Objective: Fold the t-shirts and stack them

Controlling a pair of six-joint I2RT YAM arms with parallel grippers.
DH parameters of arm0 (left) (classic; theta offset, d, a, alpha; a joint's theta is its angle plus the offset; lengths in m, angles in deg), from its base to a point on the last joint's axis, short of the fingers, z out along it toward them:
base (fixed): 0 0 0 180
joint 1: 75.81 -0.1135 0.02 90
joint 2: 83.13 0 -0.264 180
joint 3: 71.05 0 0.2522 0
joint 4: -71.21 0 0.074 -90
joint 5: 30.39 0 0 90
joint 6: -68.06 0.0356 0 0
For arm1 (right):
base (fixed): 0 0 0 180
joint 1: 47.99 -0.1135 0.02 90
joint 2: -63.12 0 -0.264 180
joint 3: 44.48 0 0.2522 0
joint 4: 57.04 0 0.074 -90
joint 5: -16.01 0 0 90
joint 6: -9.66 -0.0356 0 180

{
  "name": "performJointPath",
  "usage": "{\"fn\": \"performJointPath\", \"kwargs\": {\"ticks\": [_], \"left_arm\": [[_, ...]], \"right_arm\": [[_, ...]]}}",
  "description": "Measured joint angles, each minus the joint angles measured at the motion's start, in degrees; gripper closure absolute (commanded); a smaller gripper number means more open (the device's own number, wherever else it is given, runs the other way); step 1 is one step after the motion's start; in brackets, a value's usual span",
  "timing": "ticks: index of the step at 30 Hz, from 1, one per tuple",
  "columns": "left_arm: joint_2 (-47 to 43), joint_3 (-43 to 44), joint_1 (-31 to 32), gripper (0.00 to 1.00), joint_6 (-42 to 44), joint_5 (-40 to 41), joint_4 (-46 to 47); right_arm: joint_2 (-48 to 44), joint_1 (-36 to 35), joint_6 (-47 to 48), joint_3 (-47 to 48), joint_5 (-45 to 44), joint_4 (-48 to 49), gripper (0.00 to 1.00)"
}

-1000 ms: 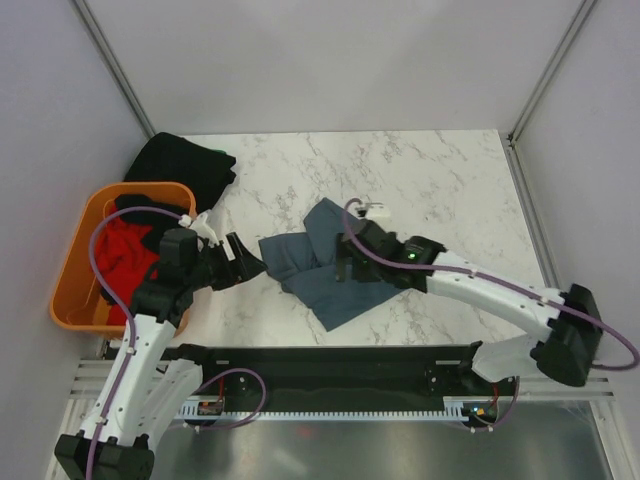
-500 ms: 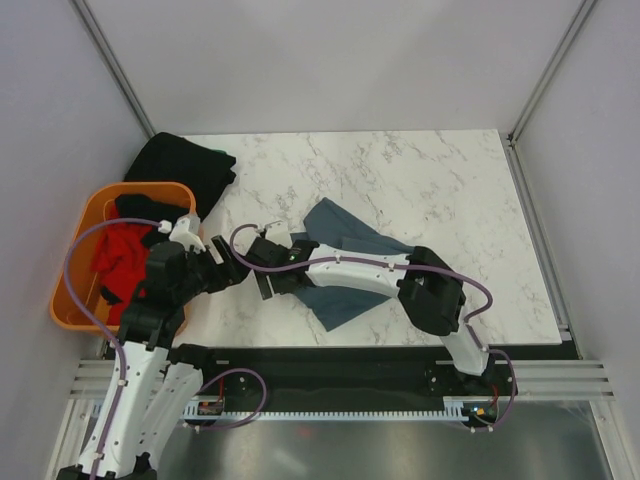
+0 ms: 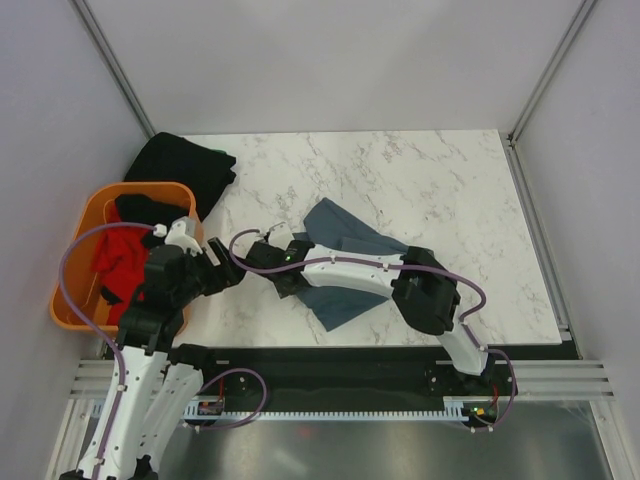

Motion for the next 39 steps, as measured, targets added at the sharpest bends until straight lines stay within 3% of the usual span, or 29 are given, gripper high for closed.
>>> {"fn": "performJointPath", "kwargs": {"ticks": [4,7,10,11,14,20,24,25,27,28,29,31,35,39], "left_arm": [[-1.9,-0.2,0.0,0.18,0.0,1.2,-0.7],[-3.2,-0.5,0.0,0.18,-0.1,2.4,-1.3],[-3.8,-0.6,0.0,0.18,-0.1,3.4,-2.4],[-3.8,-0.6,0.0,0.18,-0.1,3.5,-2.6],[-3.8,-0.7,0.0,0.18,-0.1,3.5,-2.8],[-4.0,-0.7,0.1,0.18,-0.5,2.8,-1.9],[-4.2,-0.7,0.2,0.18,-0.7,2.8,-1.5],[-4.2,-0.7,0.2,0.18,-0.7,2.8,-1.5],[-4.2,-0.7,0.2,0.18,-0.8,2.8,-1.4],[-4.2,-0.7,0.2,0.18,-0.8,2.8,-1.3],[-4.2,-0.7,0.2,0.18,-0.8,2.8,-1.1],[-4.2,-0.7,0.2,0.18,-0.8,2.8,-1.0],[-4.2,-0.7,0.2,0.18,-0.8,2.7,-0.7],[-4.2,-0.7,0.2,0.18,-0.8,2.6,-0.7]], "right_arm": [[0.1,-0.5,0.5,0.0,0.0,-0.5,0.42],[0.7,-0.8,0.6,0.0,0.0,-0.7,0.53],[1.3,-1.0,0.8,0.0,-0.1,-0.8,0.73],[1.4,-1.0,0.8,0.0,-0.2,-0.8,0.84],[1.4,-1.1,0.8,0.0,-1.0,-1.0,1.00],[-1.7,-1.0,-0.3,-0.2,-5.7,-6.0,1.00],[-17.3,0.1,-4.1,-11.5,-8.6,-5.9,1.00],[-24.0,0.9,-5.7,-16.2,-9.1,-6.3,0.98],[-36.3,2.6,-9.0,-24.9,-9.7,-6.7,0.85],[-42.5,3.6,-10.9,-29.3,-9.9,-7.0,0.60],[-48.1,4.2,-13.2,-34.2,-9.7,-6.2,0.45],[-55.4,4.4,-16.3,-41.9,-7.9,-6.7,0.27],[-62.0,3.8,-21.7,-55.4,-2.5,-4.9,0.27],[-62.5,3.4,-23.7,-58.7,0.5,-4.7,0.29]]}}
